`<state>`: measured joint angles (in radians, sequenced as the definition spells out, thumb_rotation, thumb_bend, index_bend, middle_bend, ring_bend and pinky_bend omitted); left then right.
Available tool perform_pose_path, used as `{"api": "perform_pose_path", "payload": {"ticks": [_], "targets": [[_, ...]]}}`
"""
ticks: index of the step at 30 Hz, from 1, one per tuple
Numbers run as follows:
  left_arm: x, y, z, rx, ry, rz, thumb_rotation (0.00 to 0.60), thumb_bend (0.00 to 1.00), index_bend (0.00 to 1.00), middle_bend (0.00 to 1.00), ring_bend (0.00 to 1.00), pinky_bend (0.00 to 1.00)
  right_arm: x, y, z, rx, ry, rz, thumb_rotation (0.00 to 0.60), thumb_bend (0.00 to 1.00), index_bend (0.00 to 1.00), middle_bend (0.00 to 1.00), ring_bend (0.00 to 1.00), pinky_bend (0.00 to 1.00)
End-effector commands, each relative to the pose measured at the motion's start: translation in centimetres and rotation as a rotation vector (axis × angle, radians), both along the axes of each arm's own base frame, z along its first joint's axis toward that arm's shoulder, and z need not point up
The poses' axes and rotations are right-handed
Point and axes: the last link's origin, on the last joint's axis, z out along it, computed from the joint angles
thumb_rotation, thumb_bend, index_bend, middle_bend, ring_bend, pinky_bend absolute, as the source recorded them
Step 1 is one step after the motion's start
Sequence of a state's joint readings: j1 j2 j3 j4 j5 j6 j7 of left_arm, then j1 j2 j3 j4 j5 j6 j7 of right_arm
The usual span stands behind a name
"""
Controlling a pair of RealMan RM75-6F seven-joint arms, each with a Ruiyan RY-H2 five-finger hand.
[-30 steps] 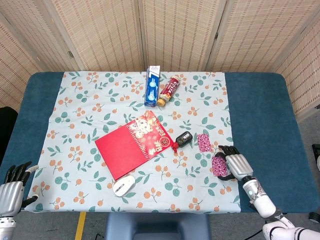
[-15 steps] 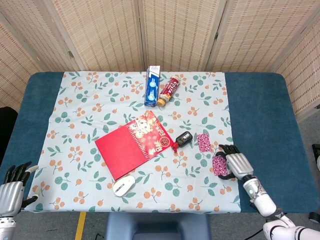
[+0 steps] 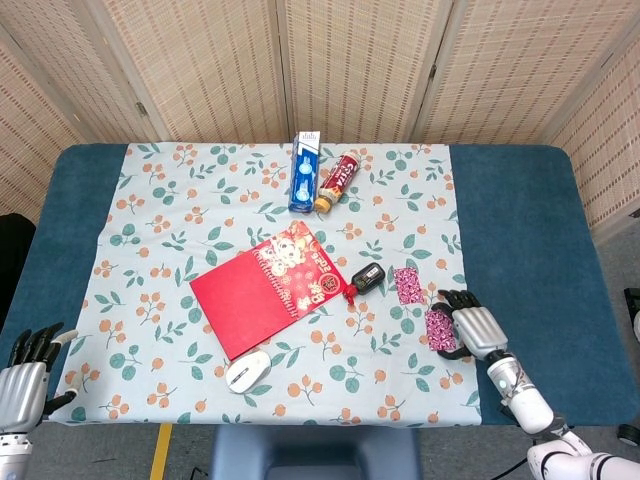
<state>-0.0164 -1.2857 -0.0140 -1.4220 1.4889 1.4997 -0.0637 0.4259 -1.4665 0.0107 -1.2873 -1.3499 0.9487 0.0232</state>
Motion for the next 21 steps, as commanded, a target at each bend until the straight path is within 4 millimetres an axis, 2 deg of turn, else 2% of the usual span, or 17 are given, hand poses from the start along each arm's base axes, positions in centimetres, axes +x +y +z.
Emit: {"api": "perform_pose_path", "payload": {"ticks": [1,10,17,21], "targets": [[0.0,0.0,0.0,0.001,0.000,-0.001,0.600,0.43,0.23,0.13,0.13,0.00,0.0,0.0,0.0,-0.001,0.002,0.002,0.542,0.20,0.21,0.09,0.00,0.00],[0.0,0.0,0.1,0.001,0.002,-0.001,0.600,0.43,0.23,0.13,0.13,0.00,0.1,-0.4,0.6,-0.026,-0.011,0.001,0.540,0.21,0.20,0.09,0.00,0.00],[0.2,-0.1,0.2,0.010,-0.003,-0.004,0.600,0.43,0.23,0.13,0.13,0.00,2.1,-2.5,2.3,-0.054,-0.076,0.004,0.541,0.21,0.20,0.09,0.00,0.00],[0.2,-0.2,0.1,0.006,-0.005,-0.003,0.600,0.43,0.23,0.13,0.13,0.00,3.5,-4.5,2.6,-0.064,-0.057,0.020,0.541,0.21,0.20,0.09,0.00,0.00]]}}
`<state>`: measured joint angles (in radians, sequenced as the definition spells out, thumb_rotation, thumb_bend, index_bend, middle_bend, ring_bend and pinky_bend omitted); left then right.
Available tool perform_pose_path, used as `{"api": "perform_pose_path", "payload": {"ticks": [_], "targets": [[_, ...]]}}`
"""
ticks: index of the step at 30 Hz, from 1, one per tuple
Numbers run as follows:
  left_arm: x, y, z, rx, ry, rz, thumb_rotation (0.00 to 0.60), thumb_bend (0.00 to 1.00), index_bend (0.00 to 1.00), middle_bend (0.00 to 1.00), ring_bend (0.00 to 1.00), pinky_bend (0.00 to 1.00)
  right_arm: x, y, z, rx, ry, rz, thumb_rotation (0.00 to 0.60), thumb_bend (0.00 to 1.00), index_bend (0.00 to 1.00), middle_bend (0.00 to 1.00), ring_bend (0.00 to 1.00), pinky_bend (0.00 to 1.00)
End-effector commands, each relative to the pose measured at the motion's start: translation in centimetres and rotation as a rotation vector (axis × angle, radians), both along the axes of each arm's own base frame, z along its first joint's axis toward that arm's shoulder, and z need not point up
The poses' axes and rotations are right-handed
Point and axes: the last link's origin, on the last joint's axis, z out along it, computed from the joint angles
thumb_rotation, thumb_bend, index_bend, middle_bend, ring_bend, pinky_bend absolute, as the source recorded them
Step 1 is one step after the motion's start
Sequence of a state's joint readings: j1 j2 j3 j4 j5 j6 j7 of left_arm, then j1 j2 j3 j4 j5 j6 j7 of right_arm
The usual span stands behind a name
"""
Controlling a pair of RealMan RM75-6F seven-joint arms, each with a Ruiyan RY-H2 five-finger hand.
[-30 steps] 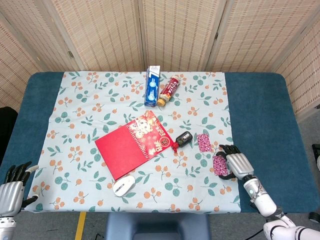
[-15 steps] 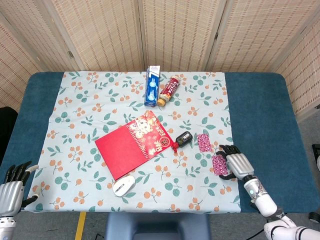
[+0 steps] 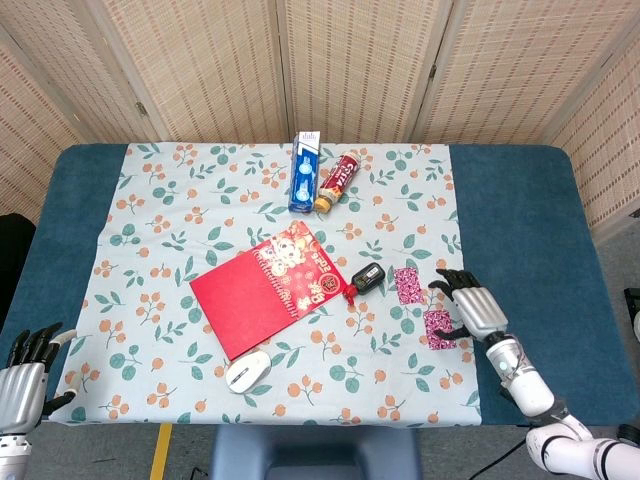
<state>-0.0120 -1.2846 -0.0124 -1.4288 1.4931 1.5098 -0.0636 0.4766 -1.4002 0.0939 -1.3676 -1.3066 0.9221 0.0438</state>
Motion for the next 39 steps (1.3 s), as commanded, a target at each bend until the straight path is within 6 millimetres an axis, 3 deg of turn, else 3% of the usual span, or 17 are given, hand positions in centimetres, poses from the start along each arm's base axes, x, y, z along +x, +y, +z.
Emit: {"api": "perform_pose_path", "payload": {"ticks": [1,6,17,39], "targets": [[0.0,0.0,0.0,0.001,0.000,-0.001,0.600,0.43,0.23,0.13,0.13,0.00,1.2,-1.8,0.2,-0.008,0.019,0.012,0.542,0.21,0.20,0.09,0.00,0.00],[0.0,-0.2,0.3,0.009,0.001,-0.001,0.600,0.43,0.23,0.13,0.13,0.00,2.4,-4.0,-1.0,0.008,0.047,0.008,0.543,0.20,0.20,0.09,0.00,0.00],[-0.2,-0.4,0.3,0.006,0.007,0.012,0.600,0.43,0.23,0.13,0.13,0.00,2.7,-6.9,-3.9,0.042,0.117,-0.030,0.540,0.21,0.20,0.09,0.00,0.00],[-0.3,-0.4,0.4,0.004,0.008,0.022,0.600,0.43,0.23,0.13,0.13,0.00,3.7,-8.1,-4.7,0.101,0.149,-0.034,0.539,0.21,0.20,0.08,0.00,0.00]]}}
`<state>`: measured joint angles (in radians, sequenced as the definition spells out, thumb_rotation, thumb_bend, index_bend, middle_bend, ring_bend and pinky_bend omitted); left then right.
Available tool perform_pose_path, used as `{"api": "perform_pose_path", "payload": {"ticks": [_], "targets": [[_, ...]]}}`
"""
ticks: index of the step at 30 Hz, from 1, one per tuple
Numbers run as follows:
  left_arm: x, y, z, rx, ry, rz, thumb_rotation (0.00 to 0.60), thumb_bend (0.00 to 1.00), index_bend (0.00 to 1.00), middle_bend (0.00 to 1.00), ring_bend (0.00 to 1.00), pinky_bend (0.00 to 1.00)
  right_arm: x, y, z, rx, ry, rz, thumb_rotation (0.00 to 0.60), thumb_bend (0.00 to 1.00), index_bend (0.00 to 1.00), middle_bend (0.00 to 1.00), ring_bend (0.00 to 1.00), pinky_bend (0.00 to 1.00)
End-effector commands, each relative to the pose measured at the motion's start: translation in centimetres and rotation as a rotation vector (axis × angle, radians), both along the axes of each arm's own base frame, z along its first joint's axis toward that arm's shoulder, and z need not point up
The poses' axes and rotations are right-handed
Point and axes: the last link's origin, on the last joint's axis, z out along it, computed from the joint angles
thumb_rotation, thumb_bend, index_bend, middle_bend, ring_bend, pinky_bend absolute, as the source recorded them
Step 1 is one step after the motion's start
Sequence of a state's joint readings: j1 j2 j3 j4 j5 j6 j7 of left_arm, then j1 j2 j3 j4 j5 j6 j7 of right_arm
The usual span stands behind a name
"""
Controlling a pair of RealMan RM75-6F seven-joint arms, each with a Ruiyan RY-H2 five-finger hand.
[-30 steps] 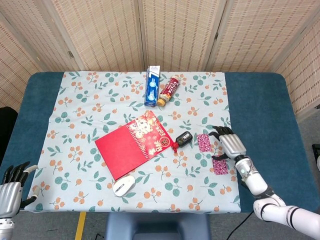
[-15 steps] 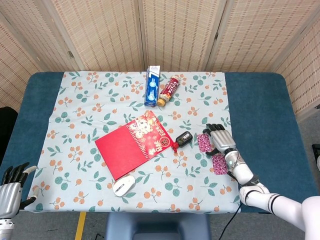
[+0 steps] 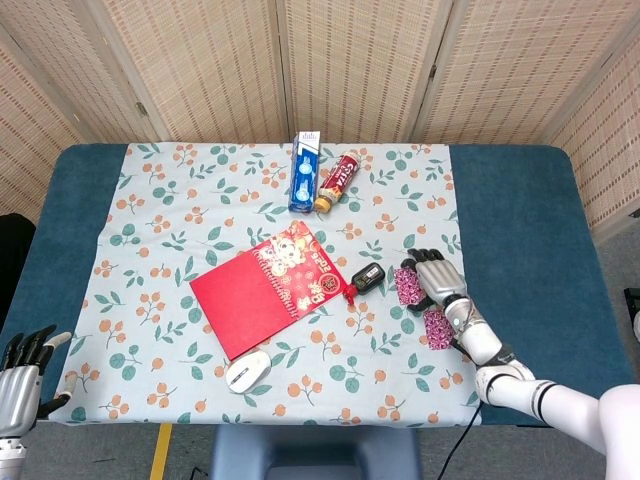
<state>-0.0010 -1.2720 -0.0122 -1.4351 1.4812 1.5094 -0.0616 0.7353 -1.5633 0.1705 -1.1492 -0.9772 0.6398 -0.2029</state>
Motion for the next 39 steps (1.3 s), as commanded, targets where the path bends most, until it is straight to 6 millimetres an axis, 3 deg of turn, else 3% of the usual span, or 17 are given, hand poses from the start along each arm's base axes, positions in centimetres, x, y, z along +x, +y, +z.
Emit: {"api": "perform_pose_path", "payload": {"ticks": [1,20,26,39], "targets": [[0.0,0.0,0.0,0.000,0.000,-0.001,0.600,0.43,0.23,0.13,0.13,0.00,0.1,-0.2,0.0,0.002,0.010,0.000,0.539,0.21,0.20,0.08,0.00,0.00],[-0.2,-0.1,0.0,0.001,0.000,0.007,0.600,0.43,0.23,0.13,0.13,0.00,0.2,-0.7,-0.3,0.021,0.044,-0.007,0.539,0.21,0.20,0.08,0.00,0.00],[-0.3,-0.2,-0.1,-0.001,-0.002,0.008,0.600,0.43,0.23,0.13,0.13,0.00,0.1,-0.6,0.0,0.011,0.040,-0.009,0.538,0.21,0.26,0.09,0.00,0.00],[-0.3,-0.1,-0.1,-0.001,-0.002,0.007,0.600,0.43,0.23,0.13,0.13,0.00,-0.1,-0.5,1.6,-0.028,0.007,-0.013,0.540,0.21,0.27,0.09,0.00,0.00]]}}
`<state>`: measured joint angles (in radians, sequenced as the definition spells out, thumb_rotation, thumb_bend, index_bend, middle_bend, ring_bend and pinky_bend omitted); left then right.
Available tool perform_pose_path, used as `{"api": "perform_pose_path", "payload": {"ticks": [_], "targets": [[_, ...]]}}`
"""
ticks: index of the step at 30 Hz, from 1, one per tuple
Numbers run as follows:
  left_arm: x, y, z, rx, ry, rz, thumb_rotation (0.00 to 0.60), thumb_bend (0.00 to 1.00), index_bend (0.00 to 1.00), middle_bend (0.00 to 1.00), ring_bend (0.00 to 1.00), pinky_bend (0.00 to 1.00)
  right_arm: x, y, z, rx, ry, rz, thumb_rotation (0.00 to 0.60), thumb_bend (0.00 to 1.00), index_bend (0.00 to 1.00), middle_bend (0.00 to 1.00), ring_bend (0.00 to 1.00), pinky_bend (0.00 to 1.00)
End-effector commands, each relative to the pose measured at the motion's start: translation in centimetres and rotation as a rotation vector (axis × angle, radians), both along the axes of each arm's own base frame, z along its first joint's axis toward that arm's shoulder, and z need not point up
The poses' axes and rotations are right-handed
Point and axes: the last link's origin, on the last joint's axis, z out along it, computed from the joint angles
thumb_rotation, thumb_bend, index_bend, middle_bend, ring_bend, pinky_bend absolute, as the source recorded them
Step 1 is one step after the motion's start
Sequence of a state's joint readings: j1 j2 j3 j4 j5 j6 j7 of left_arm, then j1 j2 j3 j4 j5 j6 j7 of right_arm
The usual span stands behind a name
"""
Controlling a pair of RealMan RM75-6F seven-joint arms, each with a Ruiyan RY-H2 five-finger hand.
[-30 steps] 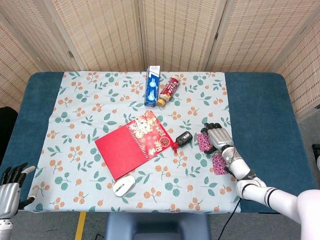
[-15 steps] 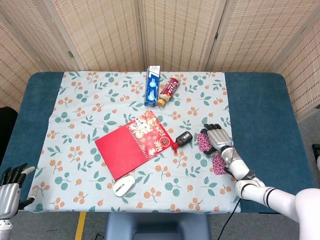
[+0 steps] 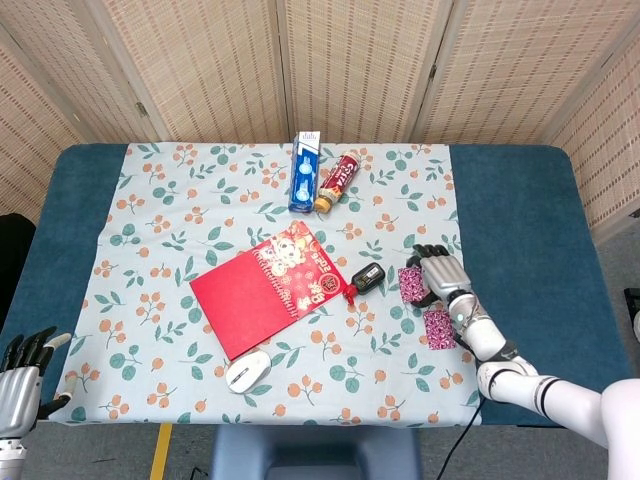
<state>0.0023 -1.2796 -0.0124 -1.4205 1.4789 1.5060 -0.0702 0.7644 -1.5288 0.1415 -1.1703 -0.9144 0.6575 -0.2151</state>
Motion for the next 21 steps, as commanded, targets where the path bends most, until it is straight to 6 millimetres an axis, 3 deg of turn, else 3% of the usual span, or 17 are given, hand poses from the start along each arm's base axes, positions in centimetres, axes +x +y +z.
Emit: {"api": "perform_pose_path", "payload": {"ticks": [1,10,21], "targets": [[0.0,0.0,0.0,0.000,0.000,0.000,0.600,0.43,0.23,0.13,0.13,0.00,0.0,0.2,0.7,-0.013,-0.014,0.002,0.540,0.21,0.27,0.09,0.00,0.00],[0.2,0.3,-0.1,-0.003,-0.003,-0.011,0.600,0.43,0.23,0.13,0.13,0.00,-1.2,4.4,3.9,-0.046,-0.109,-0.019,0.541,0.21,0.27,0.09,0.00,0.00],[0.8,1.0,-0.4,-0.014,-0.004,-0.040,0.600,0.43,0.23,0.13,0.13,0.00,-4.3,10.7,4.4,-0.025,-0.144,-0.062,0.538,0.21,0.27,0.09,0.00,0.00]]}}
